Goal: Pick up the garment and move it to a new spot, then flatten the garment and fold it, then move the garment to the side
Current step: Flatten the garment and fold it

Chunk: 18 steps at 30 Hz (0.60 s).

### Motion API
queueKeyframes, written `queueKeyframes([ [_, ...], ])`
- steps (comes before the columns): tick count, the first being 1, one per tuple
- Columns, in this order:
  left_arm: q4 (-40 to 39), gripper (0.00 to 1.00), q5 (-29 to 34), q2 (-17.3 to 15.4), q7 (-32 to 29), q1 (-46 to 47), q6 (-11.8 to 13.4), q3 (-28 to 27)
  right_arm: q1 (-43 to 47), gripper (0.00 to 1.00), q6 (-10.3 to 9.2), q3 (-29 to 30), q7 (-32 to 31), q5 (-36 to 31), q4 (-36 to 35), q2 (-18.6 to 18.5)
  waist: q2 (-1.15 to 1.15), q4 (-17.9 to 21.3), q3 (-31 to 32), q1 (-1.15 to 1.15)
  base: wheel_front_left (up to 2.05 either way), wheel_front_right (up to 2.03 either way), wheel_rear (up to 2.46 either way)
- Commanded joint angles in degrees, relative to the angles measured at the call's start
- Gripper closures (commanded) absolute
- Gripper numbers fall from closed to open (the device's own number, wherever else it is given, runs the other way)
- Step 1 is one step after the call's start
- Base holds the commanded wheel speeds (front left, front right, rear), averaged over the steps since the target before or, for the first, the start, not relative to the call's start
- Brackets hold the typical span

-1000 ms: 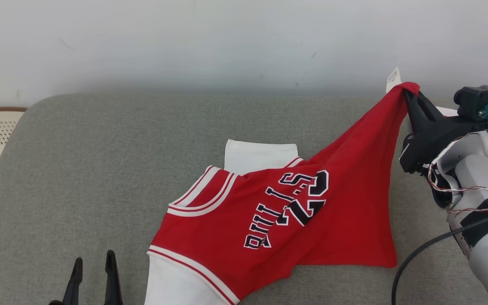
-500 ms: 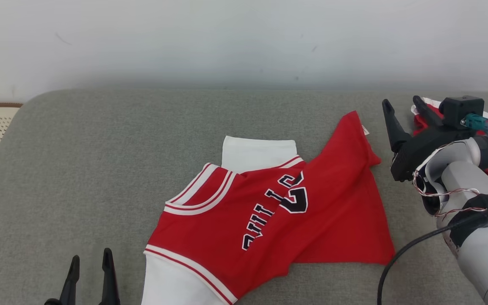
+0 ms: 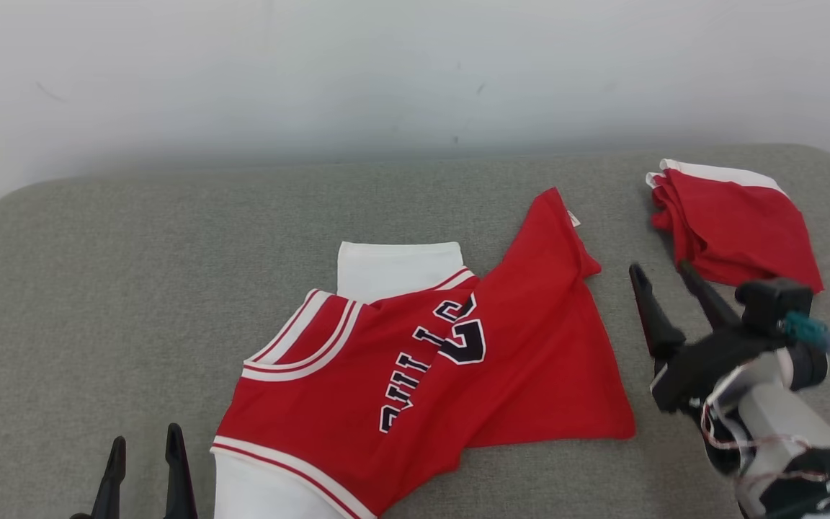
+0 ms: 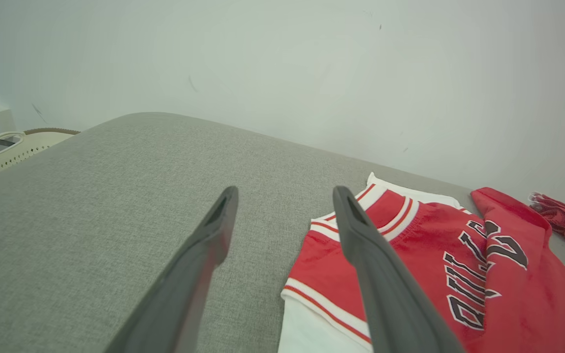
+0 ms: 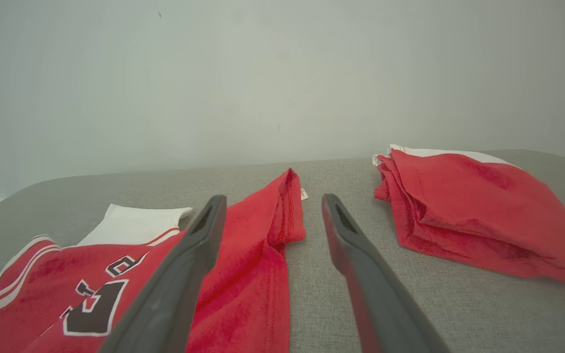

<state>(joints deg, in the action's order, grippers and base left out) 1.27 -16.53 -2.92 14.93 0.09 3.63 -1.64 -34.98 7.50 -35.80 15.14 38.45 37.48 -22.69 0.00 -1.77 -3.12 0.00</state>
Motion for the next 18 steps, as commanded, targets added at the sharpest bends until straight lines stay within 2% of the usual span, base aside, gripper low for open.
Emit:
queueKeyframes([
  [1,-0.36,0.00,0.42,-0.04,0.20,-0.71,0.11,-0.29,2.96,0.00,-0.02,0.42,0.09,-0.86,-1.82,-0.72,0.00,0.82,0.16,0.00,0.00,0.00,0.00],
  [6,-0.97,0.00,0.62,-0.02,0.20,-0.93,0.20,-0.35,11.02,0.00,-0.02,3.20,0.08,-2.45,-7.31,-0.17,0.00,1.44,0.30,0.00,0.00,0.00,0.00],
  [11,-1.40,0.00,0.69,-0.01,0.20,-1.13,0.32,-0.31,17.51,0.00,-0.02,5.16,-2.52,-3.47,-11.36,1.31,0.00,1.78,0.03,0.00,0.00,0.00,0.00],
  [18,-1.12,0.00,0.47,0.00,0.20,-0.46,0.23,0.25,23.46,0.00,-0.02,7.05,-6.84,-5.55,-13.92,3.30,0.00,0.90,-0.49,0.00,0.00,0.00,0.00],
])
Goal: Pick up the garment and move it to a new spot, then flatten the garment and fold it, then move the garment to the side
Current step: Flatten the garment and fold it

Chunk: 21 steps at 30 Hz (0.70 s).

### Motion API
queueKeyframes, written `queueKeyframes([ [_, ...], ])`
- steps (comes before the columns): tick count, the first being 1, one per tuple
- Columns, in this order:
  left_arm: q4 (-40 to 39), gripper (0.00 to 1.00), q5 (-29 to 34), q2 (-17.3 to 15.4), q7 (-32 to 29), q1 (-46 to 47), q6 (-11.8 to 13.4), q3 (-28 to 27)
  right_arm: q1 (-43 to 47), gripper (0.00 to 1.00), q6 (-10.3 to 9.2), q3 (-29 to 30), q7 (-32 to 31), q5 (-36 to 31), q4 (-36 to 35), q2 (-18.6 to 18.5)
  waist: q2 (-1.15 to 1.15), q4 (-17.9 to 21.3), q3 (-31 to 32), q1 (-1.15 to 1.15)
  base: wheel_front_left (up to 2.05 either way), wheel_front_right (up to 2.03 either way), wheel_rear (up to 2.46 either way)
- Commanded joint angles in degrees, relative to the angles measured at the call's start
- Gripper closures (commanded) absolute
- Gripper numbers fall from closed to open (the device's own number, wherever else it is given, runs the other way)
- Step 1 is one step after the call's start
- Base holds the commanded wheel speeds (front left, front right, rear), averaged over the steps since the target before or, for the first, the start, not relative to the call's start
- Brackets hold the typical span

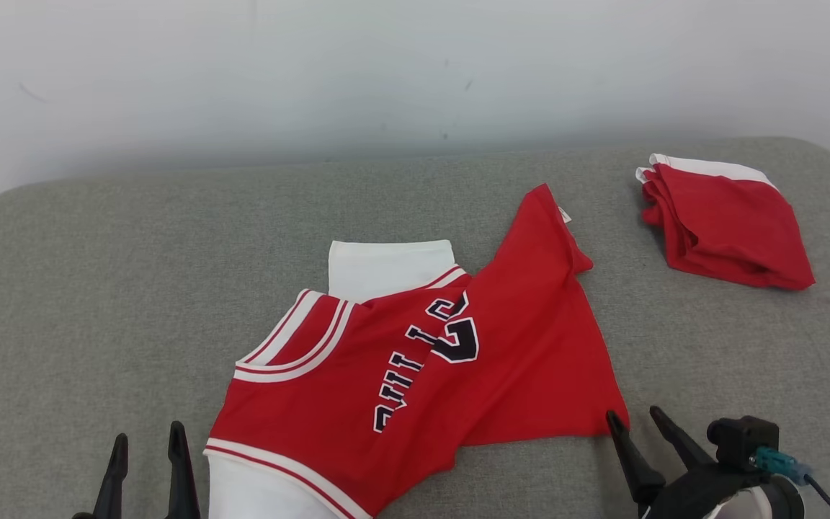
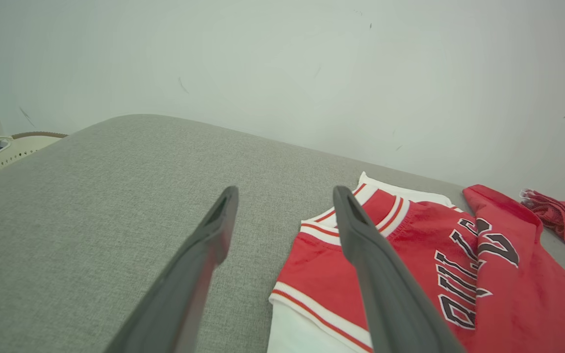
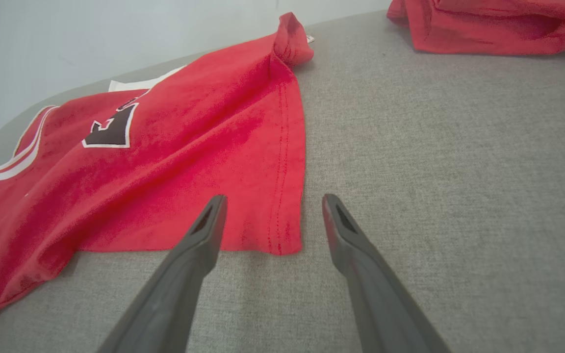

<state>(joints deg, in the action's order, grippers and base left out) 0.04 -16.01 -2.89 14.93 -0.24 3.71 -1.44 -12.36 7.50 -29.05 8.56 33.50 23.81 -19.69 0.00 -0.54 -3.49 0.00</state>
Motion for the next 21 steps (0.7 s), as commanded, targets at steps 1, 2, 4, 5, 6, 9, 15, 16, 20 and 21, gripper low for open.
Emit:
queueKeyframes([
  [1,0.14,0.00,-0.10,-0.03,0.20,-0.08,0.14,0.12,1.40,0.00,-0.02,0.67,-0.68,-1.18,-0.39,0.50,0.00,-0.52,-0.19,0.00,0.00,0.00,0.00],
  [2,0.23,0.00,-0.16,-0.02,0.20,-0.04,0.12,0.18,1.91,0.00,-0.02,1.09,-0.95,-1.66,-0.52,0.69,0.00,-0.71,-0.24,0.00,0.00,0.00,0.00],
  [4,0.23,0.00,-0.31,-0.02,0.20,-0.07,0.25,0.15,2.69,0.00,-0.02,1.98,-1.52,-2.77,-0.62,1.03,0.00,-0.94,-0.31,0.00,0.00,0.00,0.00],
  [5,0.22,0.00,-0.37,-0.02,0.20,-0.14,0.32,0.11,2.87,0.00,-0.02,2.42,-1.76,-3.36,-0.64,1.16,0.00,-1.01,-0.32,0.00,0.00,0.00,0.00],
  [6,0.20,0.00,-0.40,-0.02,0.20,-0.19,0.30,0.12,3.07,0.00,-0.02,2.85,-1.81,-3.74,-0.68,1.47,0.00,-1.07,-0.35,0.00,0.00,0.00,0.00],
  [9,0.16,0.00,-0.46,-0.02,0.20,-0.26,0.41,0.08,3.28,0.00,-0.02,3.51,-2.09,-4.23,-0.44,2.03,0.00,-1.14,-0.38,0.00,0.00,0.00,0.00],
  [15,0.34,0.00,-0.50,-0.02,0.20,0.34,0.40,0.27,1.63,0.00,-0.02,4.21,-2.20,-5.20,2.01,3.31,0.00,-1.49,-0.70,0.00,0.00,0.00,0.00],
  [16,0.35,0.00,-0.49,-0.02,0.20,0.41,0.42,0.35,1.22,0.00,-0.02,4.17,-2.05,-5.38,2.76,3.39,0.00,-1.54,-0.78,0.00,0.00,0.00,0.00],
  [20,0.49,0.00,-0.28,-0.02,0.20,0.47,0.37,0.32,-0.47,0.03,-0.02,3.69,-0.76,-5.74,5.73,4.63,0.00,-1.68,-0.96,0.00,0.00,0.00,0.00],
  [21,0.51,0.00,-0.24,-0.02,0.20,0.50,0.36,0.27,-0.93,0.45,-0.02,3.56,-0.40,-5.76,6.61,4.79,0.00,-1.69,-1.01,0.00,0.00,0.00,0.00],
])
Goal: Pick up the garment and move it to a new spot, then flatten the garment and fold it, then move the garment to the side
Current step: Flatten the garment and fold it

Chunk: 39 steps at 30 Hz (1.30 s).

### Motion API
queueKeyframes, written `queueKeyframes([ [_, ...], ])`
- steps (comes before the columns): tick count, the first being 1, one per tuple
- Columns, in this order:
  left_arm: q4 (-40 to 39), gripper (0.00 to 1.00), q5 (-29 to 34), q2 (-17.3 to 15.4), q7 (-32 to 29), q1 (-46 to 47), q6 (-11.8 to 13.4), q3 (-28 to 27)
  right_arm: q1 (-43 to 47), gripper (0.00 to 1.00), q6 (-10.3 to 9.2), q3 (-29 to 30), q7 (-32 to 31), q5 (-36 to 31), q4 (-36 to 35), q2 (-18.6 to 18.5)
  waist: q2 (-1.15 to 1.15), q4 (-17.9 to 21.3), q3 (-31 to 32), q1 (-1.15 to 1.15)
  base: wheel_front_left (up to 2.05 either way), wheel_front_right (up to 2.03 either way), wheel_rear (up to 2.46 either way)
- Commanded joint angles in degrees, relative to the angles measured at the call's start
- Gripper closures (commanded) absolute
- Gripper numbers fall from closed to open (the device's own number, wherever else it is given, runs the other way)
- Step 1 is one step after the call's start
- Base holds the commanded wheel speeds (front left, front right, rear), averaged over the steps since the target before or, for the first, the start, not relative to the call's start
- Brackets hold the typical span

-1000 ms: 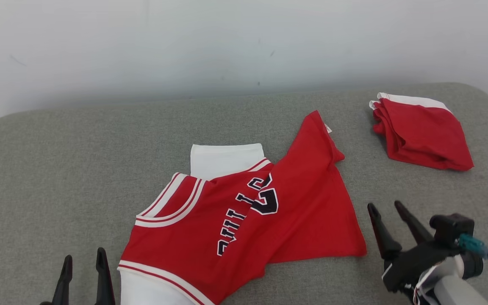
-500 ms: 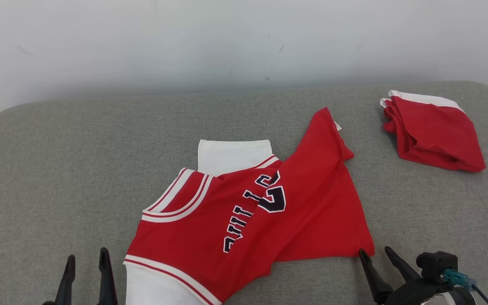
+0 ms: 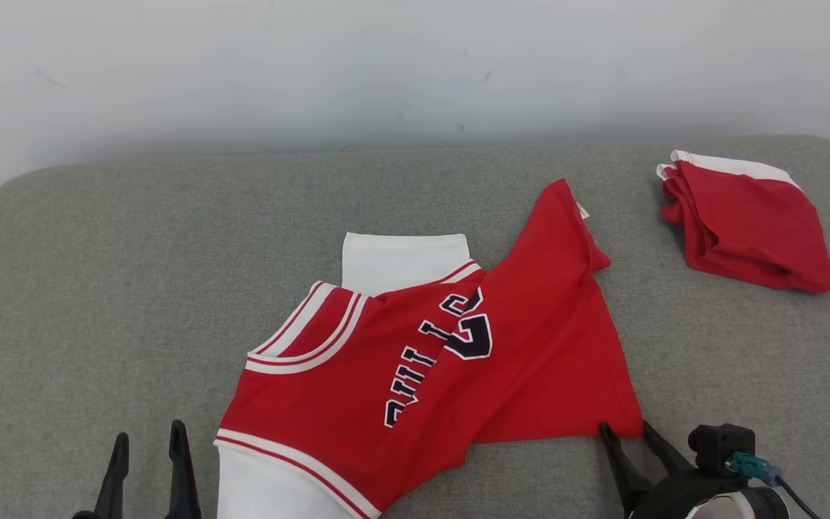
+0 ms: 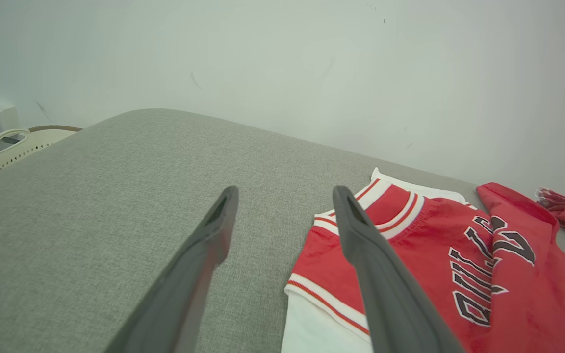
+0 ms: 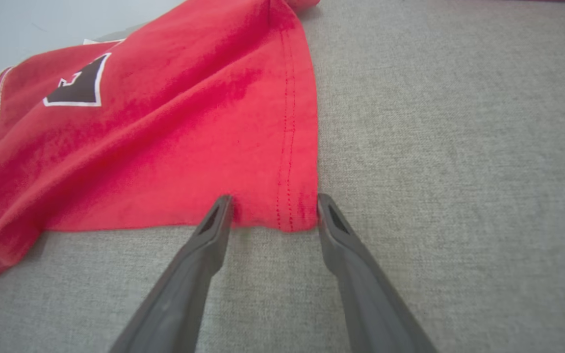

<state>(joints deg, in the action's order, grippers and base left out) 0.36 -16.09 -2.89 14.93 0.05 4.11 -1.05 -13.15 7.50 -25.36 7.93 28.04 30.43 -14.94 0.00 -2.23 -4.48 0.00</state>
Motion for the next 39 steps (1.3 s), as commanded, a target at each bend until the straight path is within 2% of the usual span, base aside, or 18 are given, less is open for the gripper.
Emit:
queueKeyframes([
  [1,0.21,0.00,-0.11,-0.02,0.20,0.26,-0.04,-0.18,-0.59,0.65,-0.02,-0.23,0.63,-0.60,0.82,0.01,0.00,-0.03,-0.06,0.00,0.00,0.00,0.00],
  [2,0.21,0.00,-0.06,-0.02,0.20,0.34,-0.03,-0.18,-1.12,0.96,-0.02,-0.49,1.15,-0.93,1.56,0.08,0.00,-0.06,-0.09,0.00,0.00,0.00,0.00],
  [3,0.21,0.00,-0.05,-0.02,0.20,0.40,-0.01,-0.20,-1.47,1.00,-0.02,-0.62,1.76,-0.86,2.19,0.36,0.00,-0.08,-0.10,0.00,0.00,0.00,0.00],
  [6,0.25,0.00,-0.12,-0.02,0.20,0.22,0.06,-0.45,-2.09,1.00,-0.02,-1.06,3.04,-0.50,3.69,0.55,0.00,0.09,0.03,0.00,0.00,0.00,0.00],
  [14,0.16,0.00,-0.71,-0.02,0.20,-0.67,0.47,-0.43,-1.55,1.00,-0.02,0.87,5.24,-0.64,4.71,-1.68,0.00,1.25,0.67,0.00,0.00,0.00,0.00],
  [19,0.18,0.00,-0.87,-0.02,0.20,-1.05,0.70,-0.37,-0.50,1.00,-0.02,3.72,5.54,-1.55,3.69,-3.39,0.00,1.82,1.01,0.00,0.00,0.00,0.00],
  [22,0.46,0.00,-0.93,-0.02,0.21,-1.10,0.72,-0.33,0.36,1.00,-0.02,4.20,3.64,-1.04,3.23,-3.40,0.00,2.01,1.23,0.00,0.00,0.00,0.00],
  [23,0.56,0.00,-0.97,-0.02,0.21,-1.06,0.67,-0.31,0.36,0.41,-0.02,4.17,3.28,-1.26,2.86,-3.68,0.00,2.03,1.30,0.00,0.00,0.00,0.00],
  [24,0.64,0.00,-0.98,-0.02,0.21,-1.01,0.60,-0.26,0.39,0.00,-0.02,4.41,2.92,-1.21,2.57,-3.75,0.00,2.02,1.40,0.00,0.00,0.00,0.00],
  [33,0.64,0.00,-0.69,-0.01,0.21,-1.51,0.50,-0.64,1.62,0.00,-0.02,6.98,3.62,-3.52,0.32,-3.11,0.00,1.89,2.55,0.00,0.00,0.00,0.00],
  [39,-0.08,0.00,-0.34,-0.01,0.21,-2.71,0.65,-1.23,2.78,0.00,-0.02,10.08,5.42,-6.28,-3.74,-2.00,0.00,2.21,4.01,0.00,0.00,0.00,0.00],
])
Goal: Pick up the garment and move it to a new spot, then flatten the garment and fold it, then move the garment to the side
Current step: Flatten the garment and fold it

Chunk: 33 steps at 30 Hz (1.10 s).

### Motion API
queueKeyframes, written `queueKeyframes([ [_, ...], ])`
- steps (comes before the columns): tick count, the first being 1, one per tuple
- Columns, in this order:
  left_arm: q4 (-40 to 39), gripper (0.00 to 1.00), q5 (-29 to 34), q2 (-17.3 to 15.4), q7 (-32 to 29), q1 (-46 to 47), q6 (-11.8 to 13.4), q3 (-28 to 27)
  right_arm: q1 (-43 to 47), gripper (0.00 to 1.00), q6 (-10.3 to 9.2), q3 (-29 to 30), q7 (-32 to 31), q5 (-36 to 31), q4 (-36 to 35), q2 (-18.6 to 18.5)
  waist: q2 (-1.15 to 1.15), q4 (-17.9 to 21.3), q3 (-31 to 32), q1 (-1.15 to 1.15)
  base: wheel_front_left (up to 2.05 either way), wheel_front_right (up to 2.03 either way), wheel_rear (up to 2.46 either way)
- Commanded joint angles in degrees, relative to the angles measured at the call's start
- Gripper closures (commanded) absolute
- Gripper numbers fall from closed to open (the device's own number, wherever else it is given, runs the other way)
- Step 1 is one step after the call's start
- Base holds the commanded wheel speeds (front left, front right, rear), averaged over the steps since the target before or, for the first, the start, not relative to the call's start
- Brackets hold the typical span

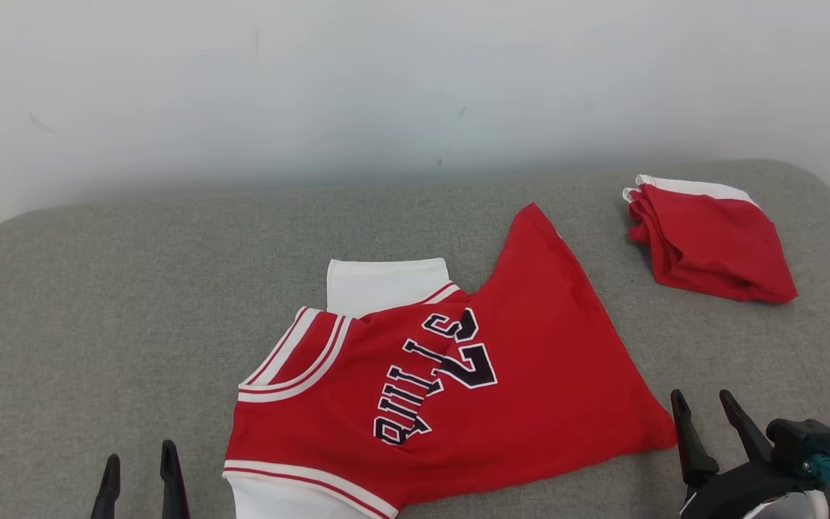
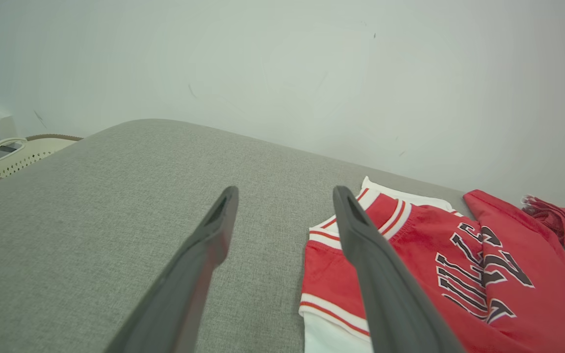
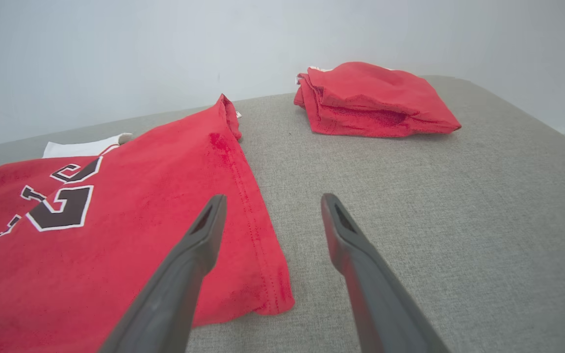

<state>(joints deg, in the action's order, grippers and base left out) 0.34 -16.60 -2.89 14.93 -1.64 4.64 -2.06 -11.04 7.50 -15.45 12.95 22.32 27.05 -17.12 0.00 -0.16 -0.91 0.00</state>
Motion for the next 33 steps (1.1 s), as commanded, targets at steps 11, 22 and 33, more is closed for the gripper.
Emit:
queueKeyframes([
  [11,-0.33,0.00,2.48,-0.01,0.21,-2.11,0.03,-0.31,4.56,0.00,-0.02,3.92,2.04,-3.63,-8.45,3.01,0.00,0.39,1.99,0.00,0.00,0.00,0.00],
  [22,0.43,0.00,8.79,-1.48,0.21,-4.37,0.14,-0.15,8.32,0.00,-0.02,5.89,1.95,-5.90,-14.16,5.60,0.00,0.32,3.47,0.00,0.00,0.00,0.00],
  [33,0.04,0.00,9.64,-2.87,0.21,-5.71,0.12,-0.83,10.53,0.00,-0.02,7.36,0.32,-7.48,-17.12,6.39,0.00,-0.30,3.80,0.00,0.00,0.00,0.00],
])
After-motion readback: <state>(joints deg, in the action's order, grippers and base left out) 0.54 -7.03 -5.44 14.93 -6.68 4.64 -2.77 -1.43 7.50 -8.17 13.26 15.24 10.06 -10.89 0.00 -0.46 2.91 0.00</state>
